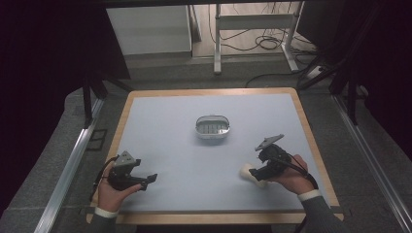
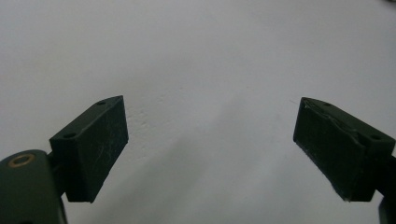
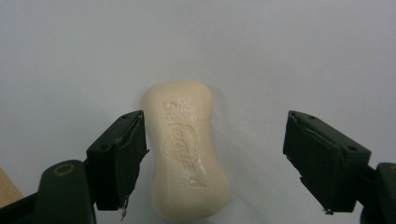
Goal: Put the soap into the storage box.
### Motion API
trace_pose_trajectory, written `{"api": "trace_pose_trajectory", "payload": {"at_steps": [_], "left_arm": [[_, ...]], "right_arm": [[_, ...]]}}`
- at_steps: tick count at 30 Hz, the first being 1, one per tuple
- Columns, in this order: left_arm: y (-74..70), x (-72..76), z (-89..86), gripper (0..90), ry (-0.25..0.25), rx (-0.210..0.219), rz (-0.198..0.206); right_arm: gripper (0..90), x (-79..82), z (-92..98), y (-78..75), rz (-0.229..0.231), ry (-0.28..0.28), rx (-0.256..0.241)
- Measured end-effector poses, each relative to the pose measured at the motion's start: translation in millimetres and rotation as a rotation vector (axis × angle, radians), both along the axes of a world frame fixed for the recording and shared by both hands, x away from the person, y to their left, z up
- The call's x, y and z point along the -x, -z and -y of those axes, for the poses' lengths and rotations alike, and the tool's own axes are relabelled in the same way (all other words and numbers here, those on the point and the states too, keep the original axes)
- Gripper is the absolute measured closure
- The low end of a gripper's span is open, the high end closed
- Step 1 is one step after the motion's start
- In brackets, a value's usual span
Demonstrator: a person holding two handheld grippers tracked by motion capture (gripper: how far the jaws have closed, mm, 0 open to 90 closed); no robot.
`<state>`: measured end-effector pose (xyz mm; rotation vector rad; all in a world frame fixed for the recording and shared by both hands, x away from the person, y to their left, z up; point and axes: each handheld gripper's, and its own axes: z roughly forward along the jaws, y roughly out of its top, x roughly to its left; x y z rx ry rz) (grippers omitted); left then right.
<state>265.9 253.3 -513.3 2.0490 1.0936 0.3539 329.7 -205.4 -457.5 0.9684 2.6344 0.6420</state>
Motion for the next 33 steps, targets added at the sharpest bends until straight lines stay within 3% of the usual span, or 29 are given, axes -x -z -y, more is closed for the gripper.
{"api": "trace_pose_trajectory", "payload": {"at_steps": [12, 22, 27, 30, 33], "left_arm": [[-0.4, 0.2, -0.5, 10.5, 0.003, 0.000, -0.004], [0.0, 0.1, -0.4, 10.4, 0.000, -0.004, -0.001], [0.6, -0.2, 0.6, 10.4, 0.001, -0.006, -0.002], [0.2, 0.0, 0.1, 10.4, 0.000, -0.006, -0.002], [0.3, -0.2, 0.0, 10.4, 0.000, -0.008, -0.002]], "right_arm": [[28.9, -1.1, -14.4, 17.1, -0.089, -0.050, 0.091], [33.1, -5.6, -22.2, 30.7, -0.121, -0.069, 0.185], [46.5, -6.3, -23.5, 34.4, -0.153, -0.077, 0.193], [48.5, -8.5, -24.3, 34.2, -0.178, -0.077, 0.195], [49.1, -9.4, -26.7, 33.9, -0.172, -0.083, 0.210]]}}
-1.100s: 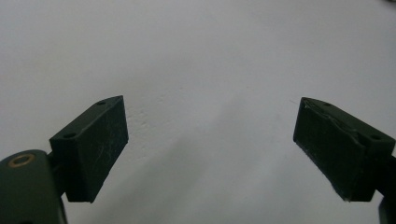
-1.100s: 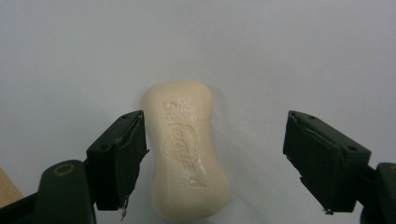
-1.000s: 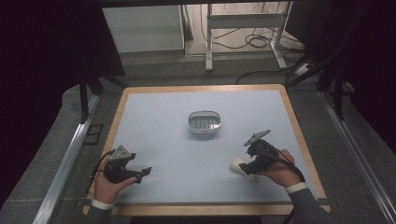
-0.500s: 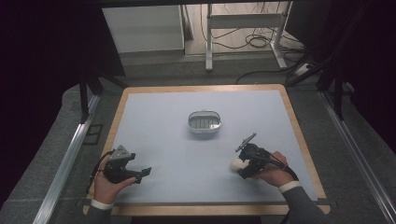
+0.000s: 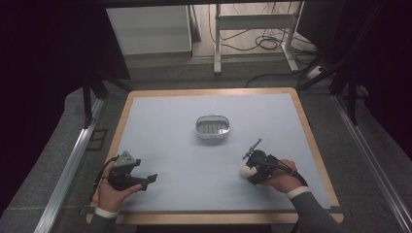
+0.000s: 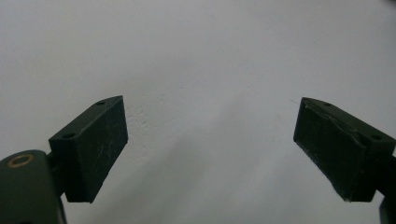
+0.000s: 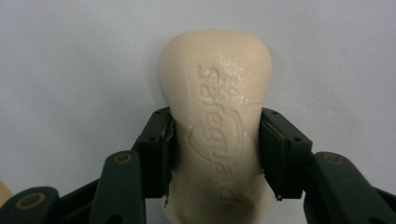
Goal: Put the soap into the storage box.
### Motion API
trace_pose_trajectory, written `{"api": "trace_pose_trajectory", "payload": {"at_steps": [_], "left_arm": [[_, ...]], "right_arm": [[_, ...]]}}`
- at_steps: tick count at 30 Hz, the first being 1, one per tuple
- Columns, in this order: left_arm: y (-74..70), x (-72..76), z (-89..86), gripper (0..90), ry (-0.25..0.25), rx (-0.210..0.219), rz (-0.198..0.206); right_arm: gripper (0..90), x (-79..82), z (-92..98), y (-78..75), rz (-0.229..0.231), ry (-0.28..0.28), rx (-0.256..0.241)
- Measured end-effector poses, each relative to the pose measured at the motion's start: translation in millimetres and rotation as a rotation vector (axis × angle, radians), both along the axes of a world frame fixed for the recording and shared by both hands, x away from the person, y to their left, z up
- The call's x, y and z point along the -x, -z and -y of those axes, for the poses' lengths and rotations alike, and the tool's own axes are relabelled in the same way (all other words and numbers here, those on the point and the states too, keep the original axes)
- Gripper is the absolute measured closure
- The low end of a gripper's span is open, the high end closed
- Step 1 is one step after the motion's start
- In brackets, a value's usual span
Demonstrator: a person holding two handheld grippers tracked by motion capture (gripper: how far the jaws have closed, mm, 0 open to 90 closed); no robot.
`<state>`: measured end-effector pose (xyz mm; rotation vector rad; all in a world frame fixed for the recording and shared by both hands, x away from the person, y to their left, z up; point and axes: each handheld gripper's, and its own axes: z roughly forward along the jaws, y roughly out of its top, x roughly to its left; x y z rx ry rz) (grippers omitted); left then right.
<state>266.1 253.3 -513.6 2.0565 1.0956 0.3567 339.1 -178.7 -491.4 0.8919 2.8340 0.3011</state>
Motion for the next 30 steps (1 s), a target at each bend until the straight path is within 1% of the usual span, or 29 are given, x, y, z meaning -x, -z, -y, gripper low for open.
{"api": "trace_pose_trajectory", "payload": {"at_steps": [5, 7, 9, 11, 12, 13, 17, 18, 19, 25, 28, 29, 30], "left_arm": [[0.1, 0.1, 0.4, 10.4, -0.003, 0.005, 0.001], [0.0, 0.3, 0.3, 10.4, -0.005, 0.005, 0.001], [-0.3, 0.6, 0.1, 10.4, -0.006, 0.008, 0.002], [-0.4, 0.7, -0.1, 10.4, -0.007, 0.009, 0.003], [-0.4, 0.6, -0.3, 10.4, -0.007, 0.008, 0.003], [-0.2, 0.4, -0.1, 10.4, -0.006, 0.008, 0.003], [0.1, -0.1, 0.2, 10.4, 0.000, -0.003, -0.001], [0.2, -0.2, 0.2, 10.4, 0.000, -0.003, -0.001], [0.1, -0.1, 0.2, 10.4, 0.000, -0.003, -0.001], [0.0, 0.3, 0.1, 10.4, -0.005, 0.005, 0.001], [0.2, 0.1, 0.5, 10.4, -0.004, 0.003, 0.000], [0.2, 0.1, 0.5, 10.4, -0.004, 0.003, 0.000], [0.0, 0.2, 0.2, 10.4, -0.006, 0.003, 0.001]], "right_arm": [[49.4, -0.6, -0.1, -1.0, 0.009, -0.004, 0.004], [49.4, -1.5, 1.1, -4.5, 0.004, 0.001, -0.002], [49.5, -1.6, 1.9, -7.1, 0.023, 0.003, -0.005], [49.5, -2.1, 3.5, -11.4, 0.058, 0.006, -0.014], [49.5, -2.1, 3.5, -11.4, 0.058, 0.006, -0.014], [49.5, -3.6, 5.7, -17.0, 0.067, 0.006, -0.026], [49.5, -7.1, 8.1, -24.3, 0.074, 0.014, -0.034], [49.4, -8.3, 8.5, -25.5, 0.085, 0.008, -0.037], [49.4, -9.2, 8.5, -26.7, 0.084, 0.016, -0.040], [49.4, -14.4, 7.9, -32.1, 0.088, 0.005, -0.056], [49.4, -19.3, 8.1, -37.9, 0.093, 0.010, -0.083], [49.4, -19.3, 8.1, -37.9, 0.093, 0.010, -0.083], [49.4, -23.3, 7.1, -40.2, 0.095, 0.005, -0.095]]}}
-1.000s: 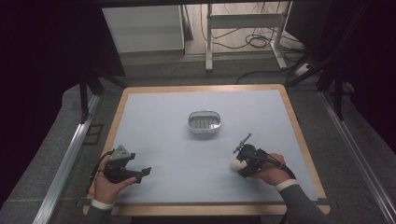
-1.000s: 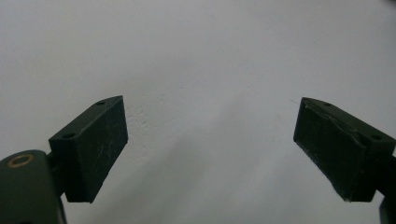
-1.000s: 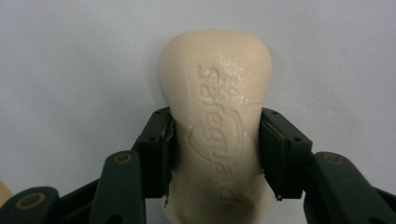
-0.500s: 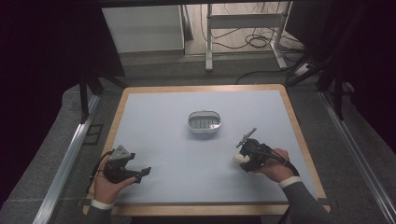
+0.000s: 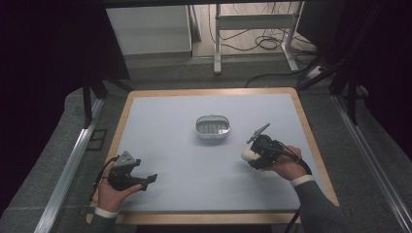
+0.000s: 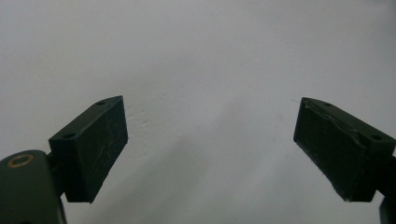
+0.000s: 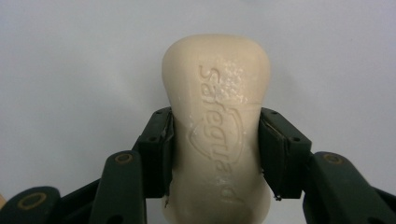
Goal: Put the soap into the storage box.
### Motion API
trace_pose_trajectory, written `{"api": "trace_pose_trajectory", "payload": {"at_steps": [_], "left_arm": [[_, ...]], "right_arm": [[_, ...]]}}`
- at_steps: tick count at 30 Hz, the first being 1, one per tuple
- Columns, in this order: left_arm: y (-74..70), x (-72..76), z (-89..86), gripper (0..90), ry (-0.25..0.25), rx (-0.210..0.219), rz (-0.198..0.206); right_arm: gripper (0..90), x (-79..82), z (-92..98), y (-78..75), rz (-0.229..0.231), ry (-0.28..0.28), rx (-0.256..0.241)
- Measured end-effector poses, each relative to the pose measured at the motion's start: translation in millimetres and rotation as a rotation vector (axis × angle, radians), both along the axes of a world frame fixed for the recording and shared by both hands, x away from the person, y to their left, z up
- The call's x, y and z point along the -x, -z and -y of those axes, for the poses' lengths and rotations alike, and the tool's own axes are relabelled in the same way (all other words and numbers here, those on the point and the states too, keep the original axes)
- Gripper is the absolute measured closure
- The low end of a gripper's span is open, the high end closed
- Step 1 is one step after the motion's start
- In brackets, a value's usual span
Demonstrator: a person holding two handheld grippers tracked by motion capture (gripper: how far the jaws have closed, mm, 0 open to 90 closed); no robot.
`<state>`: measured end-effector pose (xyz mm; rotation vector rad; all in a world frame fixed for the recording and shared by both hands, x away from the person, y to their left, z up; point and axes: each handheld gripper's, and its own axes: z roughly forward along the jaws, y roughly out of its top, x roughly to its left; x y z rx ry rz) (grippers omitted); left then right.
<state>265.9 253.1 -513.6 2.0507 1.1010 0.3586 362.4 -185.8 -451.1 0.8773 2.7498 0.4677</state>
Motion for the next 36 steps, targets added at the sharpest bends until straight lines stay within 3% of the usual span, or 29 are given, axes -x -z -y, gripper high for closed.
{"api": "trace_pose_trajectory", "payload": {"at_steps": [19, 36], "left_arm": [[-0.5, 0.2, -0.9, 10.3, -0.001, -0.001, 0.000], [0.5, -0.4, 0.7, 10.3, 0.002, -0.005, -0.005]], "right_arm": [[49.4, -14.3, -15.3, -14.6, 0.018, -0.048, -0.031], [49.4, -31.1, -24.9, -15.9, 0.004, -0.056, -0.026]]}}
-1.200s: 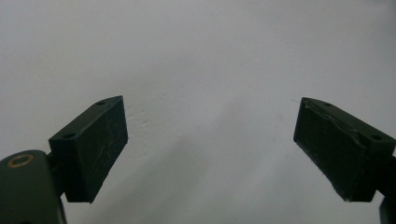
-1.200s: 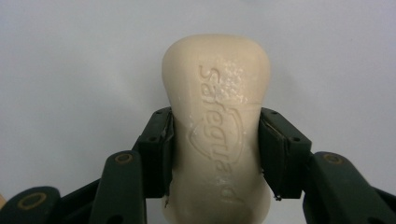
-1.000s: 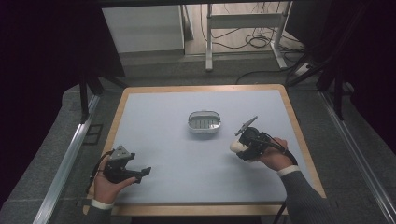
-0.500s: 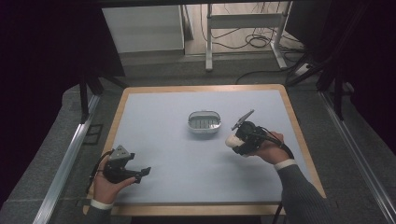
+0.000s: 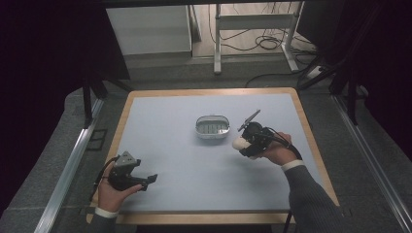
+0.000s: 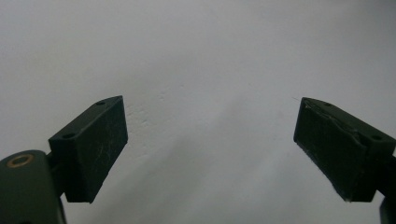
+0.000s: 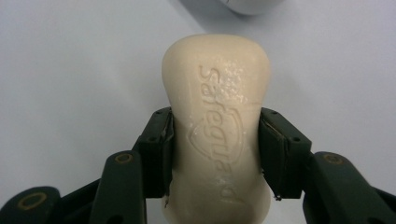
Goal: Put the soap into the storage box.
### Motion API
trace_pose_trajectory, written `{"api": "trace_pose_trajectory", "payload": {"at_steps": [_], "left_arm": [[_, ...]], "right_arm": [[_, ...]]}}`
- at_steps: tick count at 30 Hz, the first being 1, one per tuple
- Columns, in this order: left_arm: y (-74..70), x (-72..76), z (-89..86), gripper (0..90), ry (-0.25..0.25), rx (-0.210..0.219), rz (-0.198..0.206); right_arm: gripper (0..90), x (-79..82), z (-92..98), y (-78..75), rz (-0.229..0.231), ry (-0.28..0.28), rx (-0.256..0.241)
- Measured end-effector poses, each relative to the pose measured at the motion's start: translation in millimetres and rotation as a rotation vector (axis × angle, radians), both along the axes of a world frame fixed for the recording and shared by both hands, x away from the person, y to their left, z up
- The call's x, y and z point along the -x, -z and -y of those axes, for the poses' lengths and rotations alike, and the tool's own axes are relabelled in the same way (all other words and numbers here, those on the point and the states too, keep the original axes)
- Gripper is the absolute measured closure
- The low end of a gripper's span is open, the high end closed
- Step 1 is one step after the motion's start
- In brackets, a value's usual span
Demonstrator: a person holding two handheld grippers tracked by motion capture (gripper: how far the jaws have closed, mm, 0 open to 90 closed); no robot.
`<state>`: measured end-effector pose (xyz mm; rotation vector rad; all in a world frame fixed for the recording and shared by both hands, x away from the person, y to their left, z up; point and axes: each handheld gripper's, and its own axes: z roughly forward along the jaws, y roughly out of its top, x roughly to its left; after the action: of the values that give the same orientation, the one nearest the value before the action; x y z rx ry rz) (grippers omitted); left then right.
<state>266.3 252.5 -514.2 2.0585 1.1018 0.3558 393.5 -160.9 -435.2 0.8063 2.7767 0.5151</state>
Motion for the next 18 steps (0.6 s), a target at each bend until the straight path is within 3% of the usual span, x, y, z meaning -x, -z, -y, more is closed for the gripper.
{"api": "trace_pose_trajectory", "payload": {"at_steps": [6, 18], "left_arm": [[-0.4, 0.1, -1.0, 10.3, 0.000, 0.000, 0.003], [-1.6, 0.7, -3.0, 10.3, -0.007, 0.003, 0.006]], "right_arm": [[49.5, -9.3, -4.6, -1.7, 0.008, 0.004, 0.017], [49.5, -25.8, -12.1, -8.3, 0.019, 0.010, -0.001]]}}
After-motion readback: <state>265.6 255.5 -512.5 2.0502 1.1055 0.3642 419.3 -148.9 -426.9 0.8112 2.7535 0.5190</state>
